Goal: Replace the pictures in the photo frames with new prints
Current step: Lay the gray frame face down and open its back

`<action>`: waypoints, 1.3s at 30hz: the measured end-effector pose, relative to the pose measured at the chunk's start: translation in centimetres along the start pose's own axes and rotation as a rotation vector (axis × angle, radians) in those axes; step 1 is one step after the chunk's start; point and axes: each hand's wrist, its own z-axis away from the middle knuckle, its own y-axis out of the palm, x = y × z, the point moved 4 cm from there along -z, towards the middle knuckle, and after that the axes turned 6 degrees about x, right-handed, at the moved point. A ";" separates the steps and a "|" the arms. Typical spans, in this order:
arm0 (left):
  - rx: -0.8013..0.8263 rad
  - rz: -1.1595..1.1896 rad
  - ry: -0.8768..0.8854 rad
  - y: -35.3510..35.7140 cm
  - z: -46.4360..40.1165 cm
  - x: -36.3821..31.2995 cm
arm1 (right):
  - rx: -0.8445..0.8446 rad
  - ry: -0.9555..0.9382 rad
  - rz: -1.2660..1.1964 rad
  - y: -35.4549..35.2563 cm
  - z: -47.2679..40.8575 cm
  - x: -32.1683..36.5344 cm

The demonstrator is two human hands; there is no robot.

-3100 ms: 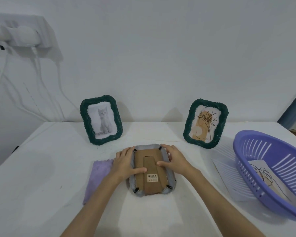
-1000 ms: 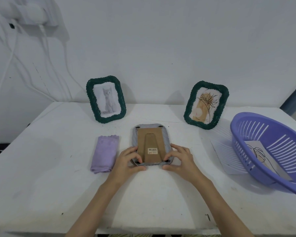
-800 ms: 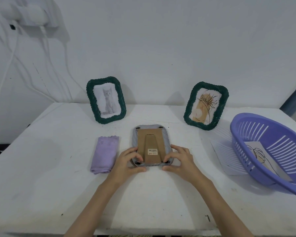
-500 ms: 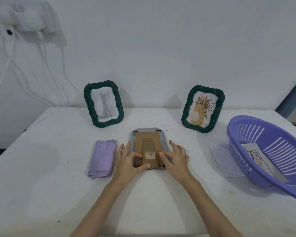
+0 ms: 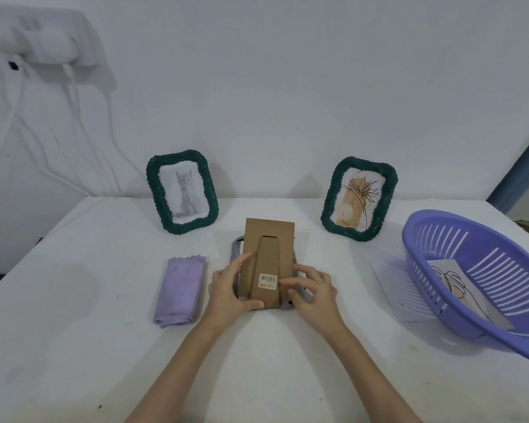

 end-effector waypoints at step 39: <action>-0.014 -0.482 -0.091 -6.0 0.6 1.2 | -0.205 0.466 0.187 -1.6 -2.5 -0.9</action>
